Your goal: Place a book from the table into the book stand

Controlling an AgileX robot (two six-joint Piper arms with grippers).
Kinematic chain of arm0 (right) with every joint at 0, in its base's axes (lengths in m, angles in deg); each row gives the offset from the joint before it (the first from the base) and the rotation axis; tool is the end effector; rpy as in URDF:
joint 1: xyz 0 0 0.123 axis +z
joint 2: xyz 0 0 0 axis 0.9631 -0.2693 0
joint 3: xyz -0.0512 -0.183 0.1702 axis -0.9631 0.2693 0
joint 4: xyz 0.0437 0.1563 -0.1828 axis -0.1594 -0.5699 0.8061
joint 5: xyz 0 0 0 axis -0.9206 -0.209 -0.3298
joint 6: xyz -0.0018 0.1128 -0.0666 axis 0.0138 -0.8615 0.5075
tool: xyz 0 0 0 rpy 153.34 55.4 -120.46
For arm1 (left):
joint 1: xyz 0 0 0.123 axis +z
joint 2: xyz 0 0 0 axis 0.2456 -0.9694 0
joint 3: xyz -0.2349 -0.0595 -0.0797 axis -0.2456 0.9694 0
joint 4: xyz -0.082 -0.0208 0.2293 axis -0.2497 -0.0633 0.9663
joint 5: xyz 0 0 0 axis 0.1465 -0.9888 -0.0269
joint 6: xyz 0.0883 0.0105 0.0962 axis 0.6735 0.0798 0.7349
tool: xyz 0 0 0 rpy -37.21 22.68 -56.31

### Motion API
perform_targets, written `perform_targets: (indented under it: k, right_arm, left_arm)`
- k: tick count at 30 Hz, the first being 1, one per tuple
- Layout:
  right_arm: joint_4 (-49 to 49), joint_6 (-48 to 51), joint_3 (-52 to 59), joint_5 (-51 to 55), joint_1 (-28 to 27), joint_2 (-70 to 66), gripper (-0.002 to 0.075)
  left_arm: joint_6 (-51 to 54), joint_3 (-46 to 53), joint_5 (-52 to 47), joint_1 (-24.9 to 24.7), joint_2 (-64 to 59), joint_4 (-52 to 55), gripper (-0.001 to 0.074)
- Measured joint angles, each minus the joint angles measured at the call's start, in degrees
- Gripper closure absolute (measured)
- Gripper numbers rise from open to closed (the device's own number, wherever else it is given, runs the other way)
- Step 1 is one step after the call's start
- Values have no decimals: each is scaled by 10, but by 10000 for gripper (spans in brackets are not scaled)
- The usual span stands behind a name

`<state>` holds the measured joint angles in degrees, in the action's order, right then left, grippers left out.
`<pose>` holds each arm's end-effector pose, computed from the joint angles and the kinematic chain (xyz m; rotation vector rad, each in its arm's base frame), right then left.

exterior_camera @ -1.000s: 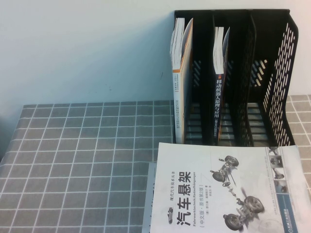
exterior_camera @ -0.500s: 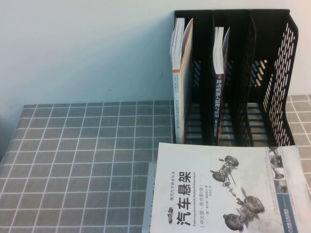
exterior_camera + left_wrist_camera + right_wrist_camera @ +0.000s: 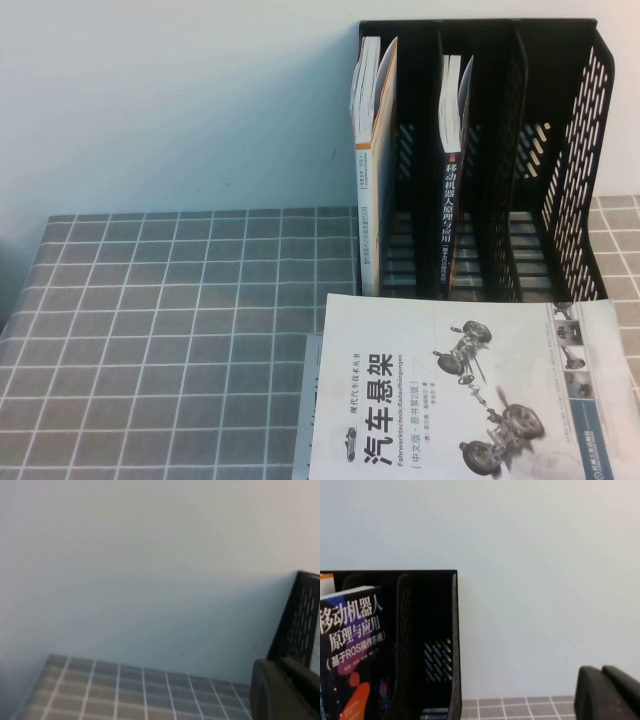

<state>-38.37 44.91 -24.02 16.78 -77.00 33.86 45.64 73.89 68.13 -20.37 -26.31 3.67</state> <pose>0.1157 -0.0069 0.2291 0.0324 1.3355 -0.0585 0.1139 -0.0113 0.2361 -0.0990 1.3055 -0.2992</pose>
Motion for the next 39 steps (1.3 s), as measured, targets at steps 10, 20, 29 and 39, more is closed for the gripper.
perform_targets:
  k: [10,20,29,39]
  right_arm:
    - [-23,-17,-218,337,0,-67,729]
    - [-169,120,-377,562,0,-375,729]
    - [-316,301,-380,535,1,-688,729]
    - [-379,346,-382,498,26,-737,729]
  left_arm:
    - [-7,-224,-319,0,-90,-144,738]
    - [280,-314,-382,0,-281,-455,738]
    - [487,-329,-578,0,-488,-719,738]
    - [552,-330,-578,0,-586,-800,727]
